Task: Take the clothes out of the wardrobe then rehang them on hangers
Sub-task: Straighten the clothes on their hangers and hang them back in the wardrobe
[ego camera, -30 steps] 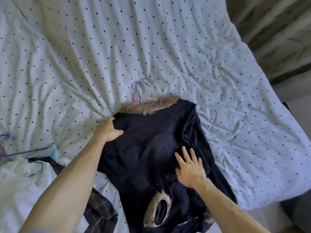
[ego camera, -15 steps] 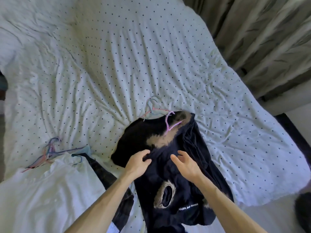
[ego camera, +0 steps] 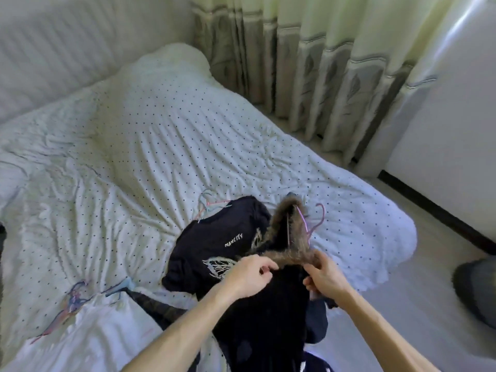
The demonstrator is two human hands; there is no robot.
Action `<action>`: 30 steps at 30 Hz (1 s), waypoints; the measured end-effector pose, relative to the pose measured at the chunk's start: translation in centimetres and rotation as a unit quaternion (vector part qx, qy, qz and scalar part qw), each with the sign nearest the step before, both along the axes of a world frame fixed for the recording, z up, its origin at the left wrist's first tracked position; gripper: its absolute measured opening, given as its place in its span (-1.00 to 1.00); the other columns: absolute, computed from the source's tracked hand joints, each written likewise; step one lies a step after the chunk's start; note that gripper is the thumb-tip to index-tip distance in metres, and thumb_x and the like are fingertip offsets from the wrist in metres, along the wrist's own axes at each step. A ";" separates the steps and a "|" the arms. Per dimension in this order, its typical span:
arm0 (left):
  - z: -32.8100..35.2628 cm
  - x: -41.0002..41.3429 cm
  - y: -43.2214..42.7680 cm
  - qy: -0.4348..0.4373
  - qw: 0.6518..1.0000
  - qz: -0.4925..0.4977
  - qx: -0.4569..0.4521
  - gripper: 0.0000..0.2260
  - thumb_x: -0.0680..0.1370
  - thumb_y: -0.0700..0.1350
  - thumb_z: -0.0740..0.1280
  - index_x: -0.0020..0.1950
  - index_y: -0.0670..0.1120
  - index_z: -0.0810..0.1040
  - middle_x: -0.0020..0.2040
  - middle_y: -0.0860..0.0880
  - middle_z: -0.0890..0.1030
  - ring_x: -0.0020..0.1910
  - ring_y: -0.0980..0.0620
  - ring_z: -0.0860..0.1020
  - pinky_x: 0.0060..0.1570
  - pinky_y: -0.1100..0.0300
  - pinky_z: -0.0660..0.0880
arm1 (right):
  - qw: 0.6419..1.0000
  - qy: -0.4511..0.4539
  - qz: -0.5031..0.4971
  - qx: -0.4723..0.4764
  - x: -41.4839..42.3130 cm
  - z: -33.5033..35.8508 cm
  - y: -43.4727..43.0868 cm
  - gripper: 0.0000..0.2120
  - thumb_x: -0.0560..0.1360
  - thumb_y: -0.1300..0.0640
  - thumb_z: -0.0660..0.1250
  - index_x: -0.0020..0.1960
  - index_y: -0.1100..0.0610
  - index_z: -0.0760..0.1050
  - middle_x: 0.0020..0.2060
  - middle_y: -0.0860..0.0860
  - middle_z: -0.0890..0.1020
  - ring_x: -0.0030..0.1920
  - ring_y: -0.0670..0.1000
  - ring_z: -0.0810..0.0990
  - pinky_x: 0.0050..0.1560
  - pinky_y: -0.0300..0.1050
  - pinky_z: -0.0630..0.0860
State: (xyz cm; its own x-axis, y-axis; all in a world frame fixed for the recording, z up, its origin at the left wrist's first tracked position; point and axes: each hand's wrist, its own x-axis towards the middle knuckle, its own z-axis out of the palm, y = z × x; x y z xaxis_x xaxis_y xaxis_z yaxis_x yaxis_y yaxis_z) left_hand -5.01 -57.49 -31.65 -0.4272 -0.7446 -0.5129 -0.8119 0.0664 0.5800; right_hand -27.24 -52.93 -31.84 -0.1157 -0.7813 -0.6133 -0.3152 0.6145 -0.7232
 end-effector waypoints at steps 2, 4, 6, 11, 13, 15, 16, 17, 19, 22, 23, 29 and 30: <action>2.6 -2.6 -2.3 -0.001 0.996 -0.007 -0.094 -0.67 0.58 0.01 0.24 0.34 0.19 0.50 0.13 0.15 0.50 0.14 0.15 0.52 0.15 0.20 0.48 | 0.997 0.069 0.036 -0.027 -4.3 2.7 2.8 -0.91 0.59 0.12 0.21 -0.05 -0.05 0.42 -0.47 -0.01 0.63 -0.48 -0.06 0.61 -0.43 -0.18 0.51; 5.7 -6.8 -4.2 -0.004 0.985 -0.048 -0.165 -0.58 0.59 0.05 0.24 0.47 0.16 0.36 0.30 0.09 0.42 0.25 0.09 0.46 0.19 0.15 0.46 | 0.987 0.144 0.036 -0.063 -8.8 6.0 7.1 -0.92 0.58 0.05 0.21 -0.07 -0.10 0.39 -0.45 -0.06 0.63 -0.45 -0.12 0.60 -0.33 -0.15 0.53; 8.0 -10.5 -6.0 -0.003 0.967 -0.077 -0.241 -0.48 0.59 0.11 0.25 0.55 0.12 0.25 0.44 0.04 0.33 0.35 0.01 0.39 0.29 0.06 0.41 | 0.974 0.200 0.037 -0.100 -11.8 8.9 10.2 -0.97 0.58 0.03 0.23 -0.03 -0.09 0.40 -0.40 -0.09 0.62 -0.41 -0.14 0.59 -0.26 -0.09 0.55; 13.9 -22.6 -3.4 0.068 0.891 -0.226 -0.387 -0.62 0.65 0.03 0.25 0.48 0.04 0.43 0.49 -0.03 0.41 0.50 -0.07 0.31 0.43 -0.12 0.27 | 0.944 0.255 -0.094 -0.187 -19.2 16.3 22.4 -0.89 0.57 -0.11 0.24 0.08 -0.18 0.46 -0.24 -0.15 0.61 -0.21 -0.09 0.57 -0.09 -0.11 0.54; 16.2 -26.7 -0.7 0.124 0.852 -0.290 -0.418 -0.74 0.67 -0.10 0.25 0.31 -0.06 0.60 0.29 -0.06 0.60 0.36 -0.11 0.50 0.31 -0.12 0.39 | 0.925 0.276 -0.157 -0.208 -21.2 18.4 27.1 -0.90 0.57 -0.11 0.24 0.07 -0.21 0.49 -0.19 -0.18 0.62 -0.14 -0.10 0.58 -0.06 -0.25 0.52; 18.3 -30.3 3.0 0.182 0.819 -0.347 -0.419 -0.73 0.68 -0.08 0.19 0.22 -0.10 0.64 0.11 -0.06 0.68 0.14 -0.13 0.62 0.15 -0.07 0.49 | 0.901 0.307 -0.211 -0.223 -22.9 20.1 31.6 -0.81 0.59 -0.05 0.26 0.09 -0.34 0.51 -0.12 -0.33 0.64 -0.05 -0.25 0.59 -0.04 -0.46 0.43; 19.3 -31.9 5.3 0.206 0.809 -0.369 -0.409 -0.68 0.68 -0.03 0.13 0.19 -0.09 0.64 0.08 -0.03 0.69 0.08 -0.12 0.64 0.10 -0.04 0.51 | 0.888 0.325 -0.232 -0.226 -23.6 20.9 33.6 -0.72 0.59 -0.01 0.27 0.12 -0.42 0.50 -0.06 -0.40 0.63 0.00 -0.33 0.57 -0.02 -0.51 0.41; 20.1 -33.3 7.6 0.223 0.800 -0.389 -0.399 -0.63 0.66 0.02 0.06 0.18 -0.06 0.63 0.06 0.00 0.69 0.04 -0.09 0.64 0.07 -0.02 0.52 | 0.878 0.341 -0.251 -0.226 -24.2 21.8 35.5 -0.66 0.59 0.01 0.28 0.14 -0.47 0.49 -0.01 -0.42 0.62 0.04 -0.35 0.57 0.03 -0.48 0.42; 21.4 -36.0 12.1 0.237 0.787 -0.423 -0.382 -0.60 0.65 0.11 0.01 0.14 -0.02 0.58 0.04 0.03 0.66 0.02 -0.08 0.62 0.02 -0.01 0.53 | 0.860 0.360 -0.285 -0.224 -25.1 22.9 38.7 -0.63 0.60 0.06 0.29 0.18 -0.44 0.50 0.04 -0.32 0.65 0.10 -0.23 0.59 0.15 -0.22 0.49; 22.4 -39.6 17.5 0.241 0.770 -0.462 -0.369 -0.73 0.69 0.11 0.06 0.10 0.01 0.48 0.03 0.05 0.61 0.03 -0.07 0.57 -0.01 0.00 0.51 | 0.836 0.379 -0.330 -0.219 -26.1 23.7 42.3 -0.71 0.61 0.05 0.28 0.22 -0.30 0.52 0.02 -0.18 0.65 0.09 -0.09 0.60 0.16 0.01 0.52; 22.7 -40.7 18.8 0.246 0.765 -0.474 -0.360 -0.74 0.69 0.13 0.05 0.13 0.06 0.46 0.05 0.09 0.60 0.04 -0.02 0.56 0.00 0.04 0.50 | 0.827 0.386 -0.343 -0.221 -26.2 23.8 43.3 -0.73 0.61 0.05 0.27 0.22 -0.27 0.53 0.01 -0.18 0.65 0.08 -0.10 0.60 0.16 -0.01 0.52; 23.1 -46.7 26.3 0.303 0.715 -0.562 -0.286 -0.74 0.58 0.27 0.16 0.08 0.17 0.52 -0.07 0.19 0.50 -0.03 0.13 0.47 -0.02 0.19 0.44 | 0.775 0.390 -0.445 -0.220 -26.3 22.1 48.6 -0.77 0.61 0.07 0.30 0.17 -0.23 0.53 0.01 -0.24 0.65 0.07 -0.19 0.57 0.10 -0.34 0.44; 23.1 -48.1 27.7 0.296 0.723 -0.568 -0.258 -0.71 0.57 0.28 0.18 -0.04 0.12 0.53 -0.13 0.18 0.50 -0.10 0.12 0.47 -0.06 0.17 0.44 | 0.768 0.401 -0.452 -0.212 -26.3 21.8 49.3 -0.78 0.61 0.06 0.31 0.18 -0.22 0.52 0.01 -0.23 0.65 0.07 -0.18 0.57 0.11 -0.27 0.45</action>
State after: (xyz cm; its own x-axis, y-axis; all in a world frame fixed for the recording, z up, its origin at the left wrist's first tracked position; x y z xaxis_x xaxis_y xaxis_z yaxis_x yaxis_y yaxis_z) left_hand -53.13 -29.82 -8.50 -0.9444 0.2336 0.2315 0.3182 0.8270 0.4634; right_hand -53.56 -3.65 -10.08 -0.9362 -0.2684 0.2270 -0.3473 0.6072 -0.7146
